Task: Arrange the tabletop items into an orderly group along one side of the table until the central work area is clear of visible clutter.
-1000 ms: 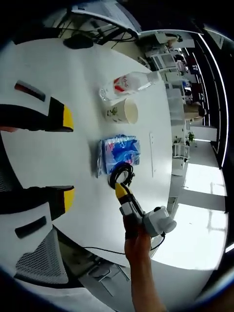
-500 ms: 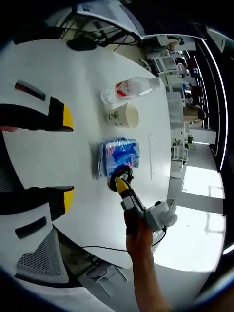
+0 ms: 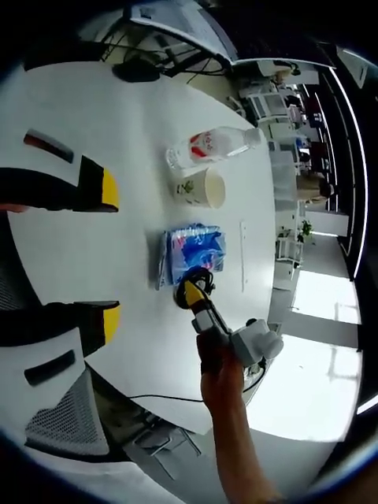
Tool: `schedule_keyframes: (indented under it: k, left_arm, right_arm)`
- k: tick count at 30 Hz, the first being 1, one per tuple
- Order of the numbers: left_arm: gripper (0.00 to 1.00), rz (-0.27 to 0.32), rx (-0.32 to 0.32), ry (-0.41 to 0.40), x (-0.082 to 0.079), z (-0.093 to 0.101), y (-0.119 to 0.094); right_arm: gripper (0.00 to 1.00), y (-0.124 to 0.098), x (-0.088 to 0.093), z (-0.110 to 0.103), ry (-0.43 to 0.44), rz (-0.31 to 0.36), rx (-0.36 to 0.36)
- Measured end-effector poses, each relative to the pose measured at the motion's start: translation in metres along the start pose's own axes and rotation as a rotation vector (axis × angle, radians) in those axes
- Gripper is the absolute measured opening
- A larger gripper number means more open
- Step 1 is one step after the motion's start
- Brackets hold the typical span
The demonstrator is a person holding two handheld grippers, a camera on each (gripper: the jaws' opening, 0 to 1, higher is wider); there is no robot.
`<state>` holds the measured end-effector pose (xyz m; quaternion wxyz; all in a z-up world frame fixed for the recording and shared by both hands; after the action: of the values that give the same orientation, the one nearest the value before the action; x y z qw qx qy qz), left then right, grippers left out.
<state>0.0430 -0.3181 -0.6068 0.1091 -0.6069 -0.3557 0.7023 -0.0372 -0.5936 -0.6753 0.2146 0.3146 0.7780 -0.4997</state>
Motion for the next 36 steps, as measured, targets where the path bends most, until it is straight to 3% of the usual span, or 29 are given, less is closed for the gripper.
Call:
schedule_keyframes:
  k: [36]
  left_arm:
    - [0.44, 0.010, -0.023, -0.021, -0.0017, -0.0038, -0.0023]
  right_arm:
    - [0.14, 0.0063, 0.0033, -0.0061, 0.017, -0.037, -0.007]
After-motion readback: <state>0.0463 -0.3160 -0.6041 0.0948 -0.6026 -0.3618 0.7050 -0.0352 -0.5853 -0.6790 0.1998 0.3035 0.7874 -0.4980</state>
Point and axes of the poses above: the point that each gripper's makers call its tool centre point, and the gripper's own axes: y roughly forward along the fingers, z roughly to its right, x roughly out of its underside, the point moved 9 cm from there along -y, roughly backward along the fingers, and after that the axes turned 13 degrees about -x, right-handed, at the moved point
